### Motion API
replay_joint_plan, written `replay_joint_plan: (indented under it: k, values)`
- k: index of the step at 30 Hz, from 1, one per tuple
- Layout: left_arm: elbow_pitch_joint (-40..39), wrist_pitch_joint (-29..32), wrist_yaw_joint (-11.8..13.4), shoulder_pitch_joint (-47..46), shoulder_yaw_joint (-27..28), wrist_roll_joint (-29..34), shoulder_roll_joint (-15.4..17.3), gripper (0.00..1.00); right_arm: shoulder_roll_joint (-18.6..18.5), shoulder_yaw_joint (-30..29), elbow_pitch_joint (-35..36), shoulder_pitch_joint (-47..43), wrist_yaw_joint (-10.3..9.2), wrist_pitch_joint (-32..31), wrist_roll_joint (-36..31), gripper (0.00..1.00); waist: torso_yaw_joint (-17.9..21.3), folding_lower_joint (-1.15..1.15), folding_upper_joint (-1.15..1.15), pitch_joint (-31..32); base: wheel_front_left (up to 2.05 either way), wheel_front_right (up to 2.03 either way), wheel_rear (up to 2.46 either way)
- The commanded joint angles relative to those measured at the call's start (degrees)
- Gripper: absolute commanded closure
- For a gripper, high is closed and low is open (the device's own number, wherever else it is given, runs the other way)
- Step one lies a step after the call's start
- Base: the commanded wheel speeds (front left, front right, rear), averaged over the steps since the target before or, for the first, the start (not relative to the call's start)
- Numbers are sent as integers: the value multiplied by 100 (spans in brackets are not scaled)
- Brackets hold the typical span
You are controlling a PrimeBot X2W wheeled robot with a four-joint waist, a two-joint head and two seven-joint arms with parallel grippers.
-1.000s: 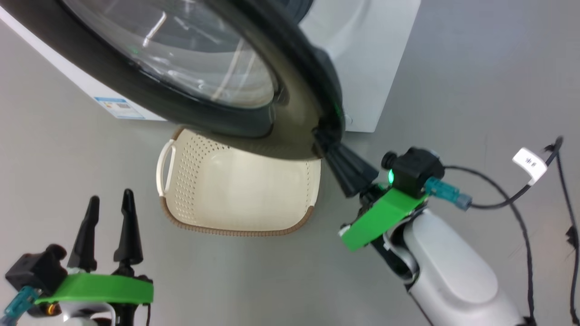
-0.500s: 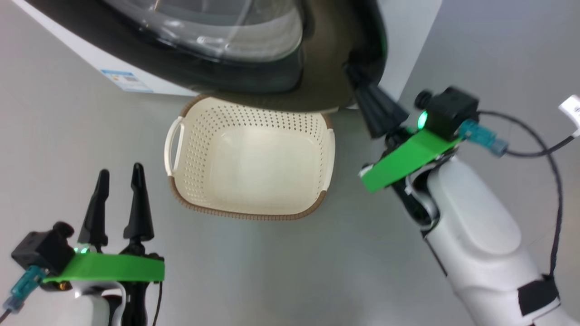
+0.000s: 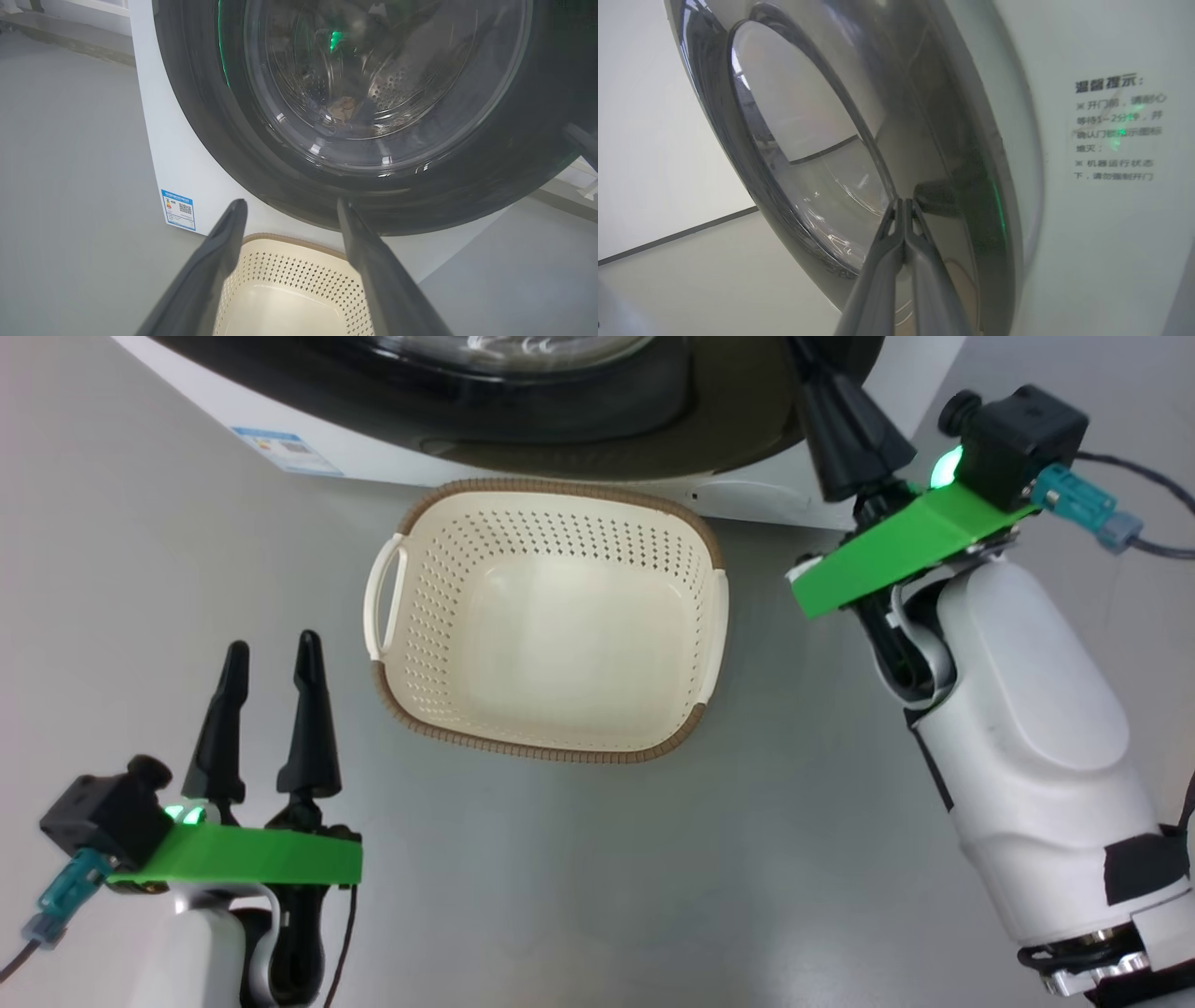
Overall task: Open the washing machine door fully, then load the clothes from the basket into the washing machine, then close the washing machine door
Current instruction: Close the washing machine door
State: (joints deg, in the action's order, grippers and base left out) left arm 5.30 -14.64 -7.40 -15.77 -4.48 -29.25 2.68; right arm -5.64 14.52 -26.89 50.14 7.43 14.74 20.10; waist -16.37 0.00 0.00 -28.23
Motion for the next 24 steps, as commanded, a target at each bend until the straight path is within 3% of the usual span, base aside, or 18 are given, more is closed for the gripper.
replay_joint_plan:
  k: [1, 14, 24]
  values:
    - [-165, -36, -9, -145, 154, -30, 112, 0, 126, -31, 84, 163, 6, 26, -76, 100, -77, 0, 0, -91, 0, 0, 0]
    - [-177, -36, -9, -287, 32, -34, 122, 0, 180, -505, -2, 590, 6, 26, -178, 100, -202, 0, 0, -292, 0, 0, 0]
    - [2, -36, -9, -183, 2, -32, 192, 0, 180, -105, 39, 93, 6, 26, -134, 100, -109, 0, 0, -36, 0, 0, 0]
